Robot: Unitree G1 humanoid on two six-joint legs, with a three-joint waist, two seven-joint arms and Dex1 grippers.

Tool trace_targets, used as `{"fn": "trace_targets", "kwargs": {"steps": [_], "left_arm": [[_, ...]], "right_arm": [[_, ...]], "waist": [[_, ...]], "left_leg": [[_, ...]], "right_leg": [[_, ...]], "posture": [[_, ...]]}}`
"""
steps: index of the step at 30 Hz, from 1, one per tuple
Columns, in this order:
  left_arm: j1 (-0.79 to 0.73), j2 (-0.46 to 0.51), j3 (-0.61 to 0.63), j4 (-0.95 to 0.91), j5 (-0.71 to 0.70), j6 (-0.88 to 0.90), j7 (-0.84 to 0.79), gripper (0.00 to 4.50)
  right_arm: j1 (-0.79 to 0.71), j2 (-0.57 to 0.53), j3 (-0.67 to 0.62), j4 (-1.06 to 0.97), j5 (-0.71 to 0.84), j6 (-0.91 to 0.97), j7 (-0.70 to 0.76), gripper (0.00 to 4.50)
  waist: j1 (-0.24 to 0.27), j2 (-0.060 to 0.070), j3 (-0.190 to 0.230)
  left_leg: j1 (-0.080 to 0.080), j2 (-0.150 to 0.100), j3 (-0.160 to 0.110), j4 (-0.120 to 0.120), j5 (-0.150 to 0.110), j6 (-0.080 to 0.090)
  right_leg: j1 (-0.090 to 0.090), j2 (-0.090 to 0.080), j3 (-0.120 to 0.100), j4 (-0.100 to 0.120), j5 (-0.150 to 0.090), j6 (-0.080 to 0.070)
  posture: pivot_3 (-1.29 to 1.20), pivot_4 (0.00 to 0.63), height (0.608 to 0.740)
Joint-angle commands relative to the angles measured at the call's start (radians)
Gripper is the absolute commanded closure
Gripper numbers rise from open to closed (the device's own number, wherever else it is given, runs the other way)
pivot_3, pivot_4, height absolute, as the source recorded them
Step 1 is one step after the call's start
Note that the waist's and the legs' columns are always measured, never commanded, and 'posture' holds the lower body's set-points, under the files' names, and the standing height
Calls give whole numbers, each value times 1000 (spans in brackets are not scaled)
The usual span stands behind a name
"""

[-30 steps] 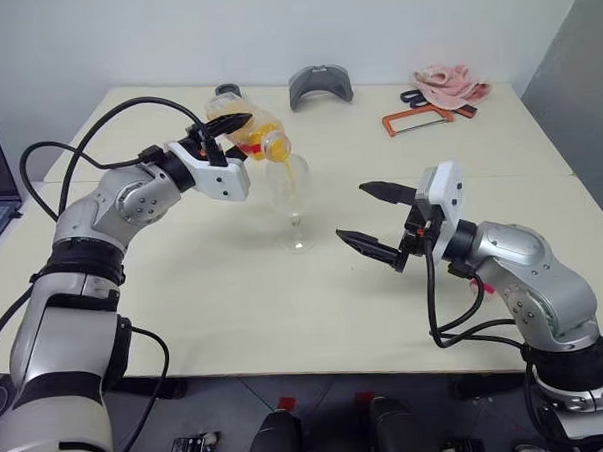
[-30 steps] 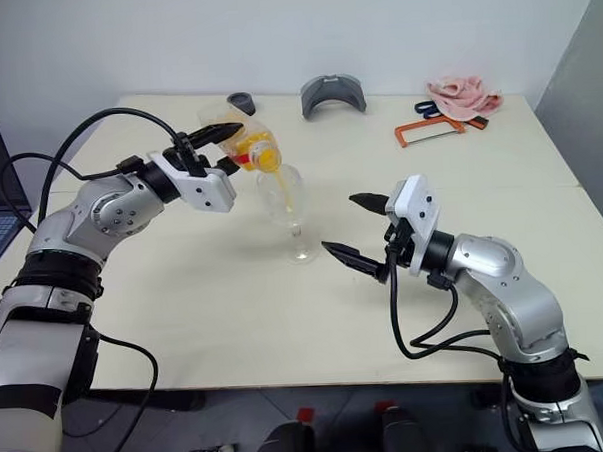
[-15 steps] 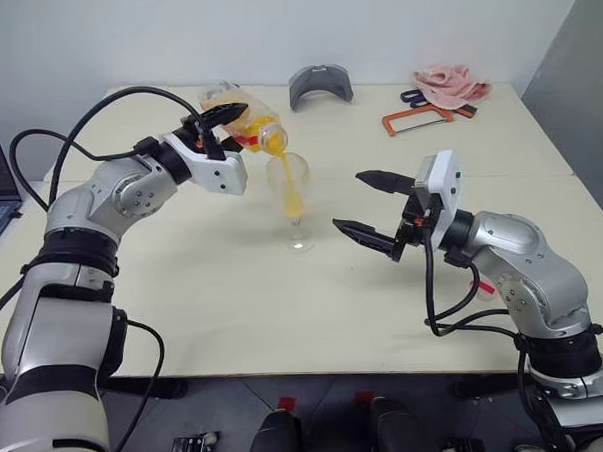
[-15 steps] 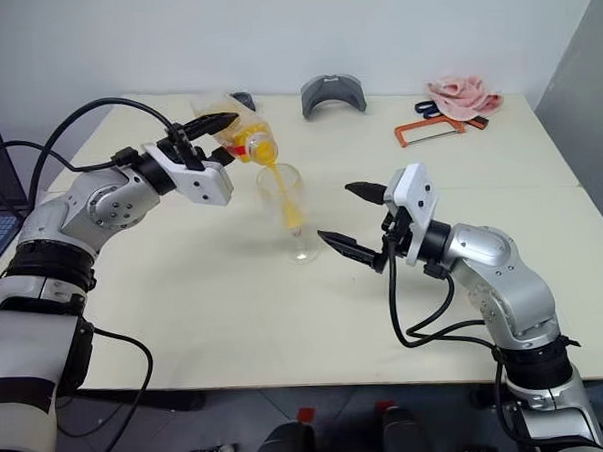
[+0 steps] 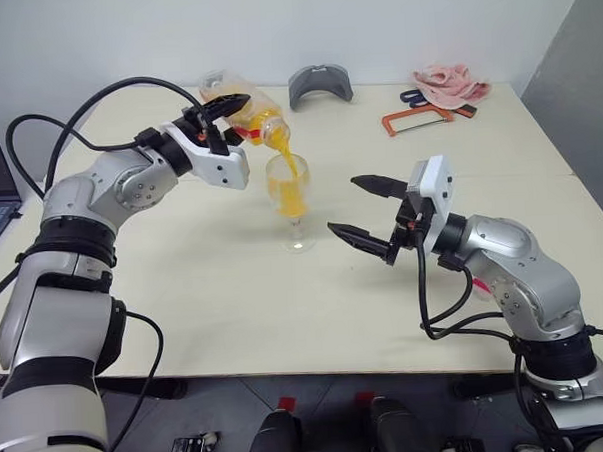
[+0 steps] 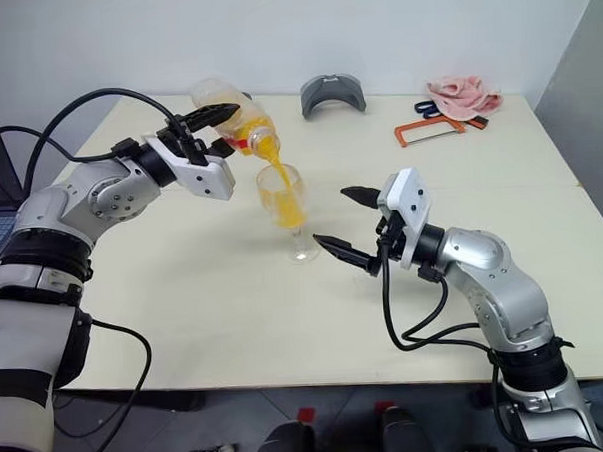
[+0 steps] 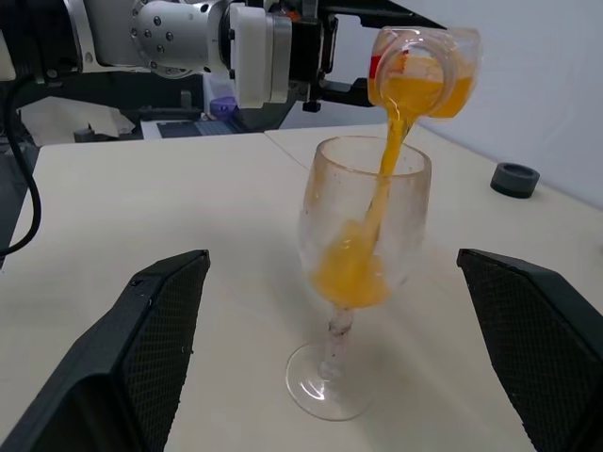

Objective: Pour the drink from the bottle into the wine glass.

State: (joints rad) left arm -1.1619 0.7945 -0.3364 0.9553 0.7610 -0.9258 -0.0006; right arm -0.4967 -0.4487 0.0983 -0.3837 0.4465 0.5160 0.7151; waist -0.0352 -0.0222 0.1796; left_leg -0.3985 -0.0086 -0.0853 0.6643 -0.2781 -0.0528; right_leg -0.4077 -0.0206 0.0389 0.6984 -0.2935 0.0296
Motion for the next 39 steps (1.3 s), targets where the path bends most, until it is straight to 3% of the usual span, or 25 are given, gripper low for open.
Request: {"fn": "trace_targets", "kwargs": {"steps": [1,39], "left_arm": [[-43,26,2,-3,3,-7,38,2838],[-82,42,-44,27,49,-15,96,2838]], "right_arm": [[-1,5,-7,-37,-2,-13,-12,0],[16,19,8,-51,3,-4,-28,0]], "waist": [[0,0,0],[0,0,0]], "left_leg": [[0,0,0,0,0,0],[0,0,1,0,0,0]], "right_leg": [[0,0,0,0,0,0],[0,0,0,1,0,0]], "posture": [[0,150,740],[0,150,740]]}}
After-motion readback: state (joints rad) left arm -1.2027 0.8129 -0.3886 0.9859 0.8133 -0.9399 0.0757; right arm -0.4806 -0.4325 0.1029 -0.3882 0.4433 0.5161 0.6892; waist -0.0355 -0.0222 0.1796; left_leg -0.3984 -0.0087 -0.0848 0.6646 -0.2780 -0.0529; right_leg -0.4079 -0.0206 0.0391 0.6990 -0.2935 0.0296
